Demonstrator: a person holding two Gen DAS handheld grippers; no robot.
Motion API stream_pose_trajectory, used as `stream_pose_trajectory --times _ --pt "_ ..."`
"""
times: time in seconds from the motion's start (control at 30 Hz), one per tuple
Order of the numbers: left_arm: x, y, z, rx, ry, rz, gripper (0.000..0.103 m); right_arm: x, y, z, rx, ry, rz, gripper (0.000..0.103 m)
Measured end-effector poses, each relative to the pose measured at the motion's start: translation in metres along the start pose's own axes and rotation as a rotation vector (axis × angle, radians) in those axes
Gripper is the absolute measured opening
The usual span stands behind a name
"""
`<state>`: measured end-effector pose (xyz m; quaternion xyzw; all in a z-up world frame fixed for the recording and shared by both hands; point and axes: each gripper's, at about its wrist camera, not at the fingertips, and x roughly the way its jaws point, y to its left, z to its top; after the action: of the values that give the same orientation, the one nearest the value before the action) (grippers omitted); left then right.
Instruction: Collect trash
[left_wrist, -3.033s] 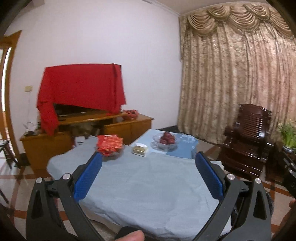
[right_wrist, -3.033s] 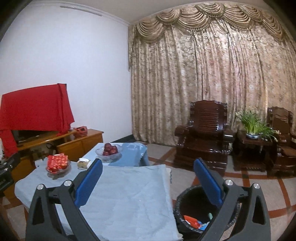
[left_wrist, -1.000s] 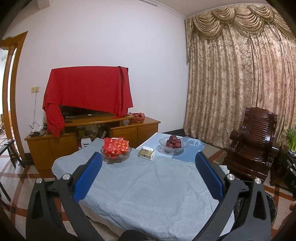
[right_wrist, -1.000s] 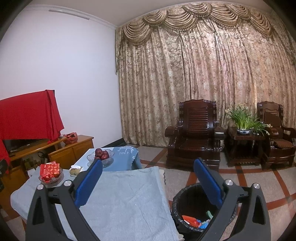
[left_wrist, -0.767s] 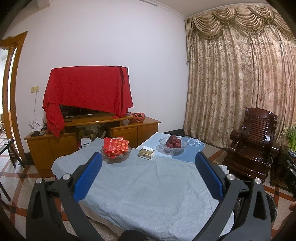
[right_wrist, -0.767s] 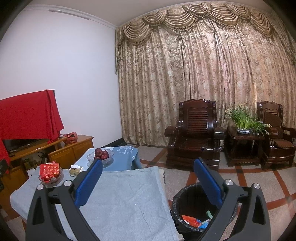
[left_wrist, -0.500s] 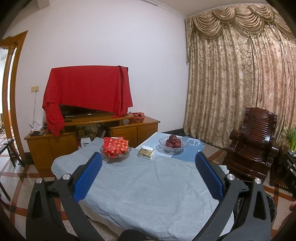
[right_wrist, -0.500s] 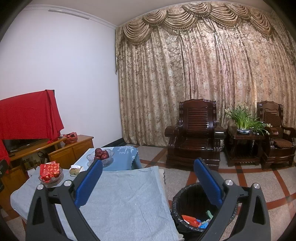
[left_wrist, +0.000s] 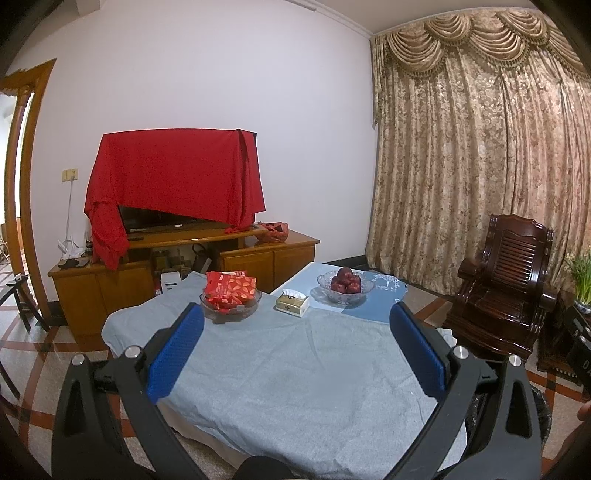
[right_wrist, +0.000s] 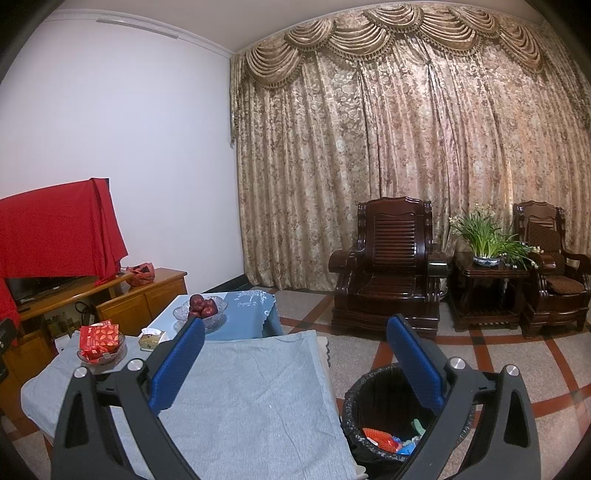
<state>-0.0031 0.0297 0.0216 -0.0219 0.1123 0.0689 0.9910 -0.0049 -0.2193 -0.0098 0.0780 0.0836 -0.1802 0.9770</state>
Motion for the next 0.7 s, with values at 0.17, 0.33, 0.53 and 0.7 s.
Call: stream_pose_trajectory --times 0.17,0.33,0.53,0.7 --pt "-0.0012 -0.0007 0.0002 0.001 0.000 0.000 0.098 0.0012 0.0000 -0.0027 0.001 0.002 0.000 0.097" --pt "0.0006 -0.0006 -0.0029 -0.002 0.001 -0.001 0.098 0.0020 -0.0013 -0.0055 0.000 0.002 0.001 0.097" --pt "0.0007 -0.0015 -0.0049 -0.001 0.002 -0.001 0.098 0.0019 -0.0022 -0.0049 0.000 0.003 0.002 0.097" --pt "0.0007 -0.0013 -0.0048 -0.002 0.001 -0.002 0.098 0.0020 -0.0023 -0.0044 0.001 0.003 0.003 0.097"
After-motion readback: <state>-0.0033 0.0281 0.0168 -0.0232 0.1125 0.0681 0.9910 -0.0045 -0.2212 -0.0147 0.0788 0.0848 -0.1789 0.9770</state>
